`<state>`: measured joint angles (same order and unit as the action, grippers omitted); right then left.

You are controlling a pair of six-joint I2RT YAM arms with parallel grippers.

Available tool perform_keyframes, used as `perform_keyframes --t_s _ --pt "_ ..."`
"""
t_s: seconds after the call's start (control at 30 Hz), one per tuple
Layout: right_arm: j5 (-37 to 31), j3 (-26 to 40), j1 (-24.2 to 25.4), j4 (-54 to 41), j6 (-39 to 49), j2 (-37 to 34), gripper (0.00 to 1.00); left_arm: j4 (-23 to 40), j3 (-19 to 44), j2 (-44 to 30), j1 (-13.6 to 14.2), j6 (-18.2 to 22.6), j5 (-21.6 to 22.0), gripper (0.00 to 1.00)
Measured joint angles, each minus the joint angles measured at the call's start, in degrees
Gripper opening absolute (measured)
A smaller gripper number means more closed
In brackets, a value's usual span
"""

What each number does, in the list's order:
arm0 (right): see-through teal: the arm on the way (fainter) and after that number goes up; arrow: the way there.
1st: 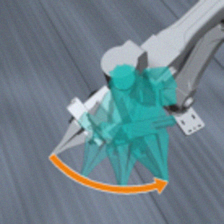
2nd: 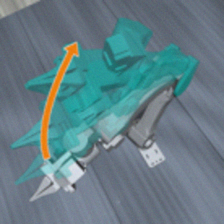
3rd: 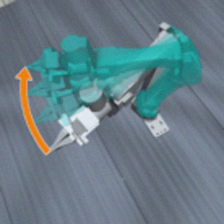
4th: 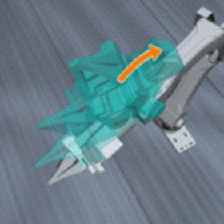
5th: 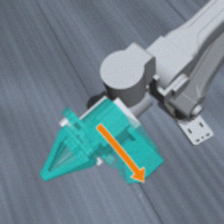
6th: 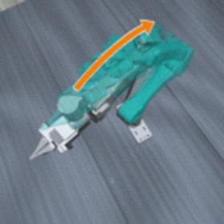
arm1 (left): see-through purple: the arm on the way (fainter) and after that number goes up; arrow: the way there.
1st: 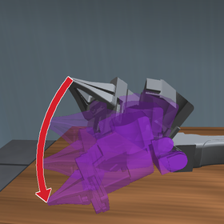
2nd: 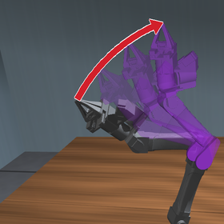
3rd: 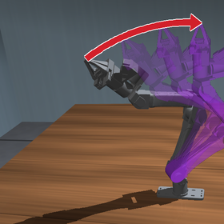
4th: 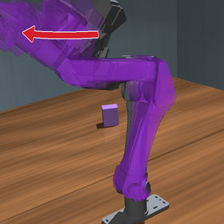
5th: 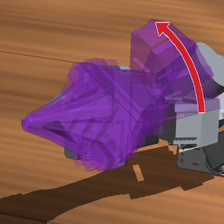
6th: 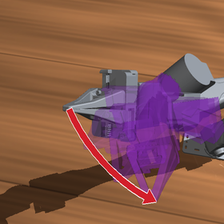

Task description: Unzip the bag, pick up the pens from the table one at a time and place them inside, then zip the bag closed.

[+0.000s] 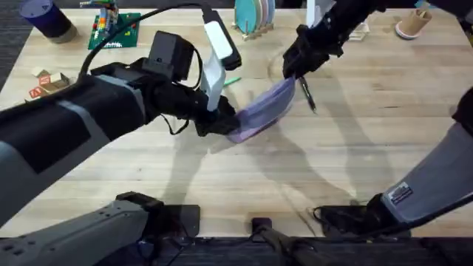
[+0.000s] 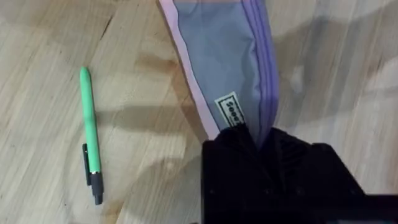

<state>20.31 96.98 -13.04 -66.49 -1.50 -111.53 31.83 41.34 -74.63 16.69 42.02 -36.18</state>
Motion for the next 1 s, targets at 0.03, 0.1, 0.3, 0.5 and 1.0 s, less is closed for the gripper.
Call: perform_keyframes --t_s 0.03,0.1,0.3,0.5,1.0 --pt "-0.17 0.37 -0.04 -0.31 0.0 0.0 0.031 -0.12 0.0 0.0 0.0 0.0 0.0 0.041" --pt "-0.97 1.03 -0.11 -1.14 0.02 0.0 0.032 -0.33 0.0 0.0 0.0 0.0 0.0 0.041" --pt "-3.14 2.26 -0.33 -4.03 0.9 0.0 0.032 -0.57 0.0 -0.02 0.0 0.0 -0.02 0.041" --pt "-3.43 3.61 -0.35 -4.14 1.52 0.0 0.033 -0.67 0.0 -0.02 0.02 0.0 0.0 0.041" --pt "-2.6 5.02 -1.26 -4.89 5.18 0.0 0.034 -0.44 0.0 0.0 0.0 0.0 0.44 0.041"
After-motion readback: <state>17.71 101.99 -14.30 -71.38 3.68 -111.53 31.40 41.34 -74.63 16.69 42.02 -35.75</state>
